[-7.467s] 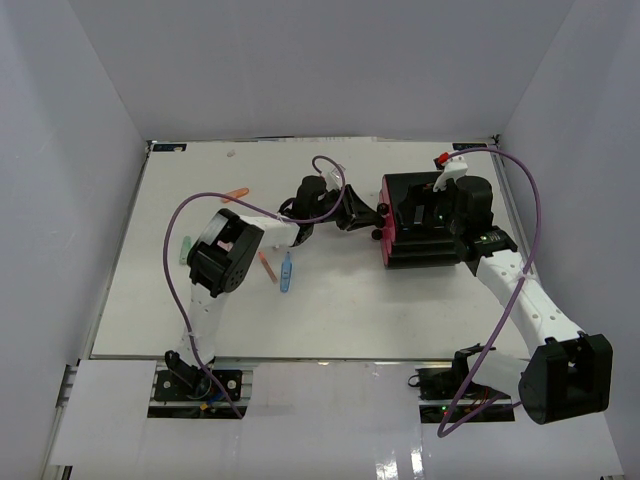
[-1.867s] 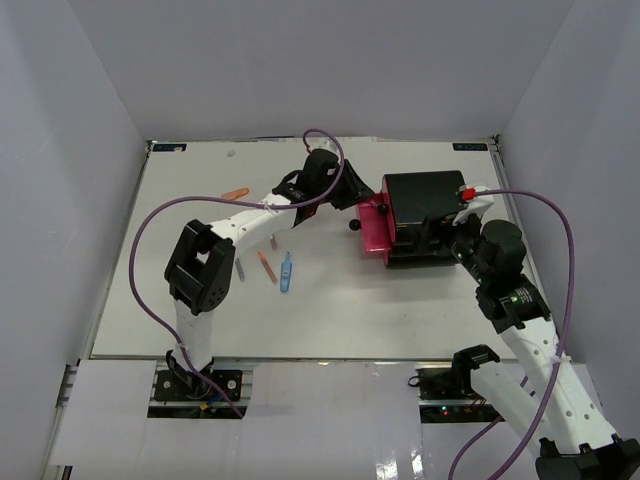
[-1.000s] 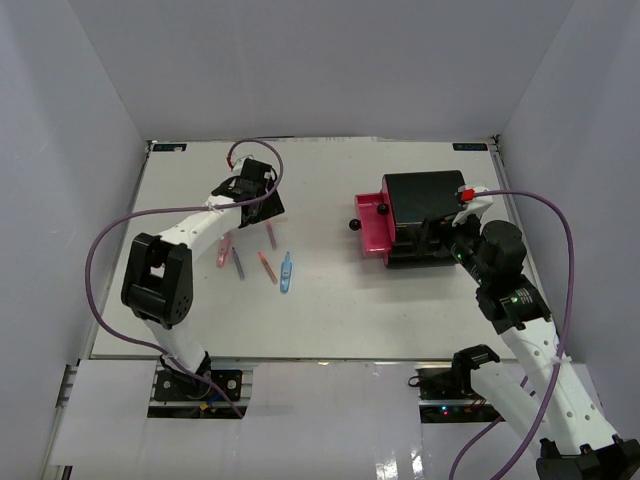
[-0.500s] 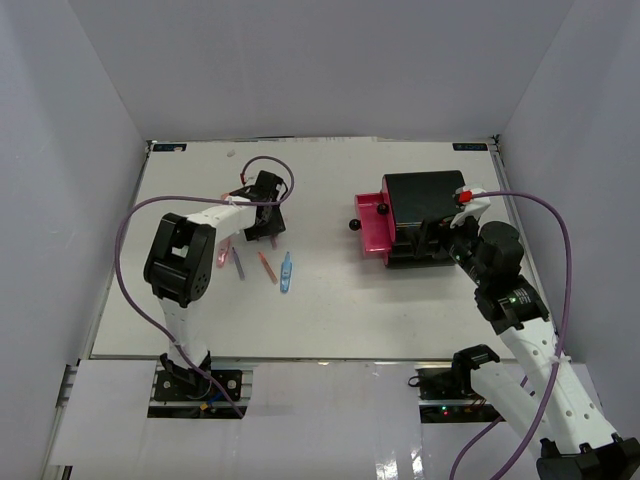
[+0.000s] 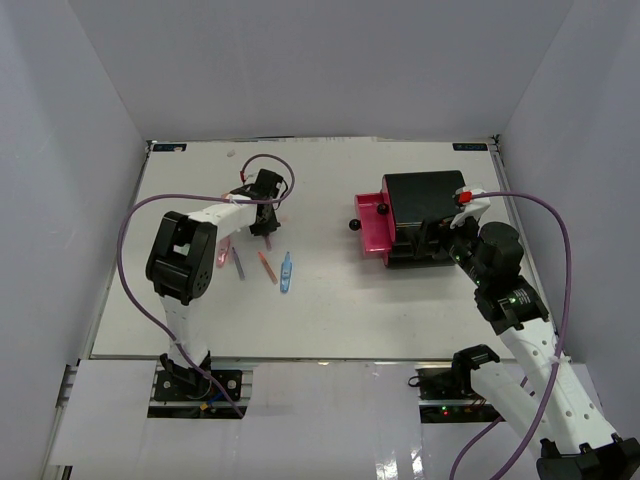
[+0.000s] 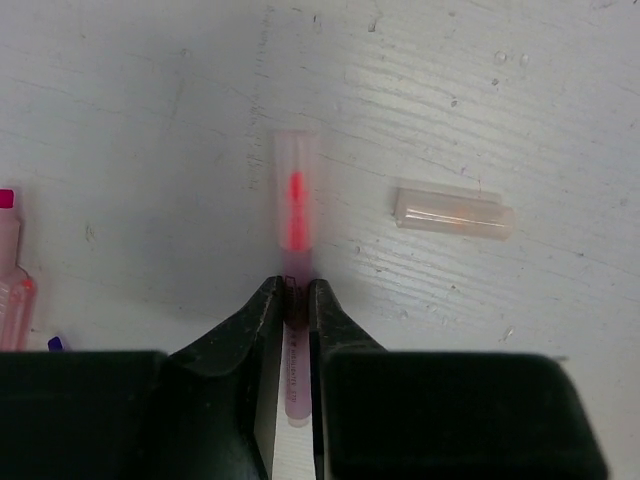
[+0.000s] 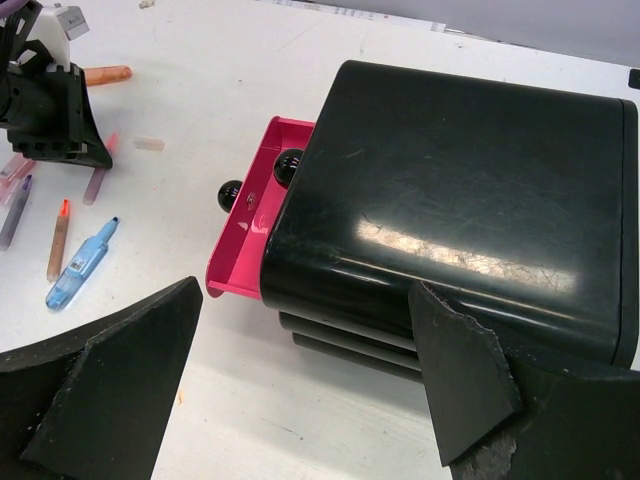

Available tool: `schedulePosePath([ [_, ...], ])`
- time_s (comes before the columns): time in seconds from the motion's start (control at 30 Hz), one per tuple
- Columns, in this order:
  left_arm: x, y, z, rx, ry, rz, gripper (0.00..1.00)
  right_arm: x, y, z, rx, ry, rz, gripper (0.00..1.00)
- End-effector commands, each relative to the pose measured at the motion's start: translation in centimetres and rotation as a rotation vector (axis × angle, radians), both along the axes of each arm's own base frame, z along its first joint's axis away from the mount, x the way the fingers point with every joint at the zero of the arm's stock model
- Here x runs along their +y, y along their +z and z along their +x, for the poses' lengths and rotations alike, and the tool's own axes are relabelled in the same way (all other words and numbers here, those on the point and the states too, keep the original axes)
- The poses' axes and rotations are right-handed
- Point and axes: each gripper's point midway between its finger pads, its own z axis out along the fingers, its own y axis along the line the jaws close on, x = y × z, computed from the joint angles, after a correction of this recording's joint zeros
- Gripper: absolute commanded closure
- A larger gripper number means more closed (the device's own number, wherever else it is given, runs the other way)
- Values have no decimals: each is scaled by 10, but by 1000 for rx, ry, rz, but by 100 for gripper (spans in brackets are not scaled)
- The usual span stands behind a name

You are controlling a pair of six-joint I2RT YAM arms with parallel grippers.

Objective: Sort the stationery into containers
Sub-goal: Pick up the pen from the center of the board.

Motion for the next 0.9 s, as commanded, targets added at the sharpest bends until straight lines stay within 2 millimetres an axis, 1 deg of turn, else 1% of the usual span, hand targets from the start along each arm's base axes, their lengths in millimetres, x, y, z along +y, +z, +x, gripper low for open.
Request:
schedulePosePath([
  [0.0, -2, 3, 1, -7, -17, -7, 79, 0, 3, 0, -18, -2, 3, 10],
  [0.03, -5, 8, 3, -16, -26, -20, 84, 0, 4, 0, -21, -2, 4, 10],
  [0.13, -14, 32, 7, -59, -47, -76, 88, 0, 4, 0, -23, -4, 3, 10],
  [0.17, -18, 49, 9, -91, -56, -105, 88, -1, 4, 0, -23, -5, 3, 10],
  [0.2, -23, 58, 10, -108, -63, -132, 89, -1, 5, 0, -24, -7, 4, 10],
  [0.23, -33, 72, 12, -127, -83, -189, 89, 0, 4, 0, -24, -5, 4, 10],
  [0.27, -39, 83, 12, -145, -96, -225, 89, -1, 4, 0, -24, -5, 4, 10],
  [0.3, -46, 102, 12, -178, -114, -272, 89, -1, 4, 0, -24, -5, 4, 10],
  [0.33, -61, 114, 8, -178, -147, -355, 89, 0, 5, -1, -25, -4, 6, 10],
  [0.37, -71, 127, 9, -198, -168, -413, 88, 0, 4, -1, -26, -2, 5, 10],
  [0.4, -82, 142, 5, -212, -196, -476, 88, 0, 5, -1, -27, -2, 5, 10],
  [0.43, -91, 150, 2, -215, -217, -528, 88, -1, 5, 0, -29, -5, 5, 10],
  [0.47, -106, 162, -1, -220, -240, -615, 88, -1, 5, -1, -30, -5, 6, 10],
  [0.5, -119, 171, -7, -227, -267, -654, 88, -1, 5, -1, -30, -5, 6, 10],
  [0.53, -128, 177, -10, -230, -281, -680, 88, -1, 5, -1, -30, -5, 6, 10],
  [0.57, -139, 187, -11, -246, -292, -720, 88, 0, 5, -1, -30, -4, 6, 10],
  [0.6, -156, 194, -18, -251, -327, -741, 88, 0, 5, -1, -30, -4, 6, 10],
  [0.67, -174, 200, -21, -254, -345, -773, 87, 0, 6, -1, -31, -4, 7, 10],
  [0.7, -189, 207, -25, -256, -369, -796, 86, 0, 5, -1, -31, -4, 8, 10],
  [0.77, -205, 206, -26, -252, -383, -820, 86, 0, 7, -1, -34, -4, 8, 10],
  [0.8, -218, 212, -30, -252, -399, -842, 86, 0, 6, -1, -35, -3, 9, 10],
  [0.83, -226, 208, -29, -246, -403, -848, 86, 0, 7, -2, -37, -3, 10, 10],
  [0.87, -232, 209, -30, -246, -408, -854, 86, 0, 6, -2, -35, -3, 11, 10],
])
